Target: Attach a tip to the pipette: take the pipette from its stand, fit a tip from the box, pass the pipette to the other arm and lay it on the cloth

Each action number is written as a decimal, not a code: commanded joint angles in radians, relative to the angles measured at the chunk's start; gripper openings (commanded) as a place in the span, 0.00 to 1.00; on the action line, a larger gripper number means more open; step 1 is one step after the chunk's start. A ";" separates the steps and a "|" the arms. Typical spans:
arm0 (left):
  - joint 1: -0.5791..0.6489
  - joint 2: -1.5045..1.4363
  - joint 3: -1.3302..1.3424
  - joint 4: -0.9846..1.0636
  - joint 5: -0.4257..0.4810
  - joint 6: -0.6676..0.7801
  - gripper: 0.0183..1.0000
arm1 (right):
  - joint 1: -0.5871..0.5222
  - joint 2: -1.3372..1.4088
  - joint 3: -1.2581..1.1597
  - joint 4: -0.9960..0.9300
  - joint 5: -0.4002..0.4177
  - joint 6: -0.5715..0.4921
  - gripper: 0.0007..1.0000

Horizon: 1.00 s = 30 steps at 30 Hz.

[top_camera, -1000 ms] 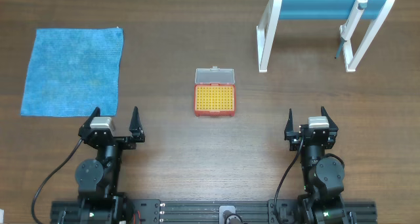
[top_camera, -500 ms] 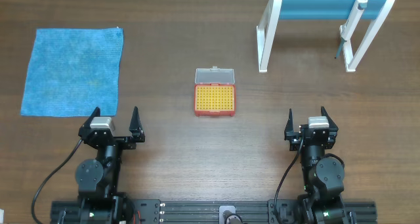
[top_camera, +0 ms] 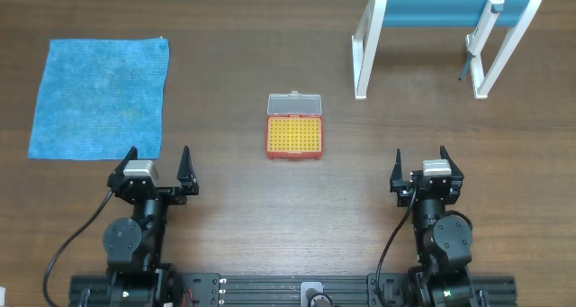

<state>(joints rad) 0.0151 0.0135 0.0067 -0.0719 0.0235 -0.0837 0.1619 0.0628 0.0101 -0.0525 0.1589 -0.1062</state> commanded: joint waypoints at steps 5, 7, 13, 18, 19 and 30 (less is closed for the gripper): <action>-0.005 -0.010 -0.001 -0.008 0.014 0.010 1.00 | -0.006 -0.003 -0.006 -0.001 0.013 0.019 0.79; -0.005 -0.010 -0.001 -0.008 0.014 0.010 1.00 | -0.006 -0.003 -0.006 -0.001 0.013 0.019 0.79; -0.005 -0.010 -0.001 -0.008 0.014 0.010 1.00 | -0.006 0.001 -0.003 0.020 0.015 0.068 0.79; -0.005 -0.010 -0.001 -0.008 0.014 0.010 1.00 | -0.006 0.148 0.128 0.015 0.103 0.116 0.79; -0.005 -0.010 -0.001 -0.008 0.014 0.010 1.00 | -0.007 0.217 0.191 0.008 0.134 0.117 0.79; -0.005 -0.010 -0.001 -0.008 0.014 0.010 1.00 | -0.299 0.723 0.702 -0.126 -0.145 -0.032 0.79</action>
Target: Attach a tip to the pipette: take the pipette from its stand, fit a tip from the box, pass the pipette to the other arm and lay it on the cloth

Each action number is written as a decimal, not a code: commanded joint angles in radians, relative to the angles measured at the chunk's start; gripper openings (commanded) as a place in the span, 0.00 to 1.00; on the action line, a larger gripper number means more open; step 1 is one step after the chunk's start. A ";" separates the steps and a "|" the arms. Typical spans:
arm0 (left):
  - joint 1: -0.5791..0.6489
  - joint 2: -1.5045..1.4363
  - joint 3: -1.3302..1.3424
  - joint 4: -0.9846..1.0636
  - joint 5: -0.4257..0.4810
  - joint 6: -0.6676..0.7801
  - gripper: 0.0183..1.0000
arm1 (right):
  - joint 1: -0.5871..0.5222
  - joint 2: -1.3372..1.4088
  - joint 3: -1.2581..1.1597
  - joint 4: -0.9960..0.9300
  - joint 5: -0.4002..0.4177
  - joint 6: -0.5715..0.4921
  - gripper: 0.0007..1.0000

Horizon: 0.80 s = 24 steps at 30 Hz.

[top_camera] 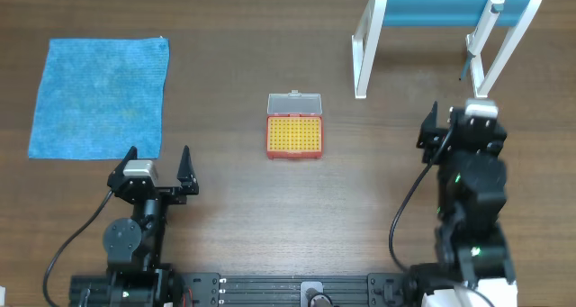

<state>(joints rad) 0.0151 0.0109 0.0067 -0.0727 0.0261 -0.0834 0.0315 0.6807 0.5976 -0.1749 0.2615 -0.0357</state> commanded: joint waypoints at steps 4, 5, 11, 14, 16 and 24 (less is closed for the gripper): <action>-0.005 -0.008 -0.001 -0.007 0.011 0.010 1.00 | -0.404 0.198 0.172 -0.002 -0.549 -0.109 0.79; -0.005 -0.008 -0.001 -0.007 0.011 0.010 1.00 | -0.448 0.218 0.178 0.000 -0.605 -0.109 0.79; -0.005 -0.008 -0.001 -0.007 0.011 0.010 1.00 | -0.599 0.379 0.180 0.095 -0.792 -0.154 0.79; -0.005 -0.008 -0.001 -0.007 0.011 0.010 1.00 | -0.597 0.470 0.180 0.201 -0.846 -0.145 0.79; -0.005 -0.008 -0.001 -0.007 0.011 0.010 1.00 | -0.597 0.525 0.180 0.259 -0.857 -0.115 0.79; -0.005 -0.008 -0.001 -0.007 0.011 0.010 1.00 | -0.547 0.674 0.181 0.430 -0.883 -0.092 0.79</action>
<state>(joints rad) 0.0151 0.0109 0.0067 -0.0727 0.0269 -0.0834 -0.5518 1.3113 0.7612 0.2104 -0.5854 -0.1436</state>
